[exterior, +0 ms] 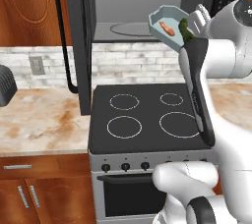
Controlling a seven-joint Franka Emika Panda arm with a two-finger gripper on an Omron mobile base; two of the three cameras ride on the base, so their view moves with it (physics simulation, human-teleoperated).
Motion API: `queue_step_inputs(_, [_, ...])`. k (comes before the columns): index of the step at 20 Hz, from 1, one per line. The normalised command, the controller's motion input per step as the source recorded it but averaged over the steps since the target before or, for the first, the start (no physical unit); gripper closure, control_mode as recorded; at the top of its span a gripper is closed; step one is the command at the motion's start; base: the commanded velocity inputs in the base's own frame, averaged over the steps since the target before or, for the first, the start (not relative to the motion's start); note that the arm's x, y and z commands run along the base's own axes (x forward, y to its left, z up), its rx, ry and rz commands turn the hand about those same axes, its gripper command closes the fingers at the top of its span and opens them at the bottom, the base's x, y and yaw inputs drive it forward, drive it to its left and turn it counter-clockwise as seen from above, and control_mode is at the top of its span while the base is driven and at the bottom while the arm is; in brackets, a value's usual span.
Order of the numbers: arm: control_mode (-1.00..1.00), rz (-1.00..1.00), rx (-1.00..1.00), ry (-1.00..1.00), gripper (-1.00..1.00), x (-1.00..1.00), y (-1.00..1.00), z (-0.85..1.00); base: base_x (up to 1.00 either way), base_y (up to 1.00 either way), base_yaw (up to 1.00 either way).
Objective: Place the tupperware containing the shrimp and squash meal in the microwave. Close the microwave door and press the start button to reheat the meal.
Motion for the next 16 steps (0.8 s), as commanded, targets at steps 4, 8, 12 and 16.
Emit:
queue_step_inputs(4, [-1.0,0.0,-0.01,0.0,1.0,0.69,-0.01,0.0,0.0,0.0,0.0])
queue_step_inputs(8, [-1.0,0.0,0.0,0.02,1.0,0.77,-0.05,0.0,0.0,0.0,0.0])
queue_step_inputs(12, [-1.0,0.0,0.0,0.06,1.0,0.73,-0.02,0.0,0.0,0.0,0.0])
queue_step_inputs(16, [-1.0,0.0,0.0,0.06,1.0,0.72,0.0,0.02,0.0,0.0,0.0])
